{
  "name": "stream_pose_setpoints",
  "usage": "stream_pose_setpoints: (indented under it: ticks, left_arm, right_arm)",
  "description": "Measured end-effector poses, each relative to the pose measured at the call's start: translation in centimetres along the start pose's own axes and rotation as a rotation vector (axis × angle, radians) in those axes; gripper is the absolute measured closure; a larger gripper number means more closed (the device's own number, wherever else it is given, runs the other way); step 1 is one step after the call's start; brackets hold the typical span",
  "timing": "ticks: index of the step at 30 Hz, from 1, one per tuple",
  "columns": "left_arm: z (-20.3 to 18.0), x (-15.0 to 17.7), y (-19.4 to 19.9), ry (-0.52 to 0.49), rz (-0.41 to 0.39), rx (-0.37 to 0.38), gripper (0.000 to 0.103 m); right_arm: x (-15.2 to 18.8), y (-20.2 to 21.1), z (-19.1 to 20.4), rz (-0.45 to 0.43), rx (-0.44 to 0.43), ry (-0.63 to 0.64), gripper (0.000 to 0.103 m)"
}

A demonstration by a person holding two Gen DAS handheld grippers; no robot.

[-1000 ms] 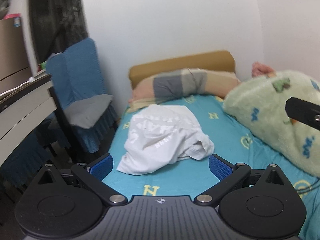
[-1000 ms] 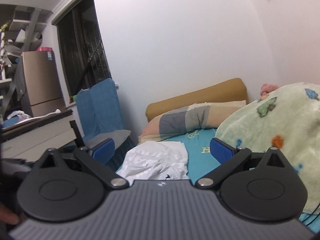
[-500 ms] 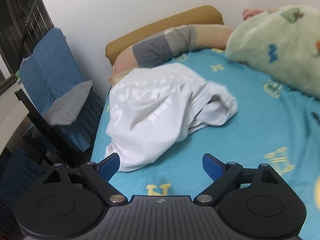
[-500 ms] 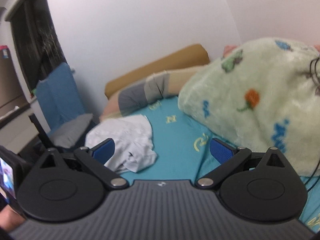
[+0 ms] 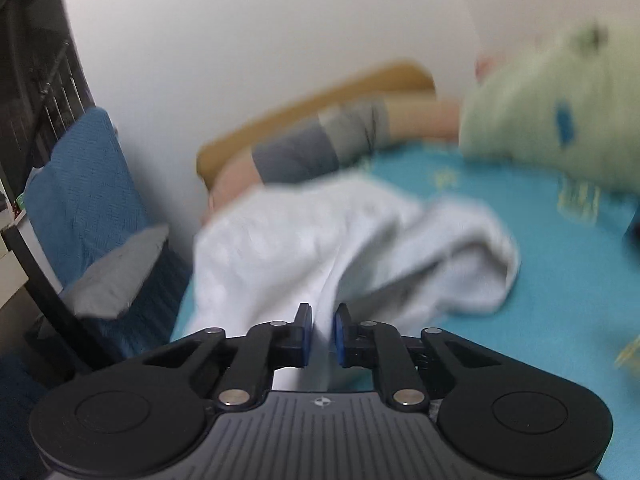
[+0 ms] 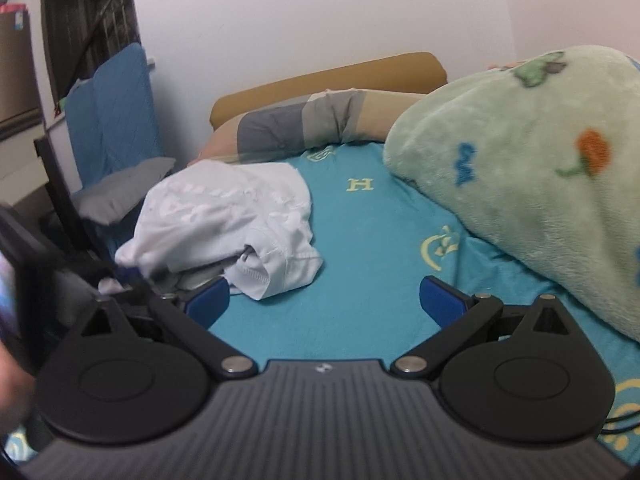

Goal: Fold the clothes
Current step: 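Grasp the white T-shirt with the left gripper and lift it off the bed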

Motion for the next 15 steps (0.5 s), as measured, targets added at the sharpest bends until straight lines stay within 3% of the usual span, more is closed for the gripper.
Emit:
stream_pose_setpoints:
  ticks: [10, 15]
  left_arm:
    - [5.6, -2.7, 12.9, 0.289, -0.131, 0.076, 0.094]
    - [5.3, -2.2, 19.8, 0.327, -0.172, 0.072, 0.095]
  right_arm:
    - [0.0, 2.9, 4.1, -0.105, -0.103, 0.112, 0.0]
    - [0.4, 6.3, 5.3, -0.116, -0.156, 0.134, 0.0]
Point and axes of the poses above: each gripper's, at about its wrist camera, not at the fingertips, and y roughly against the way its jaws point, z to its left, x to its underside, the point moved 3 cm from there along -y, roughly the way its jaws point, and after that the axes turned 15 degrees about -y, right-handed, at the moved point
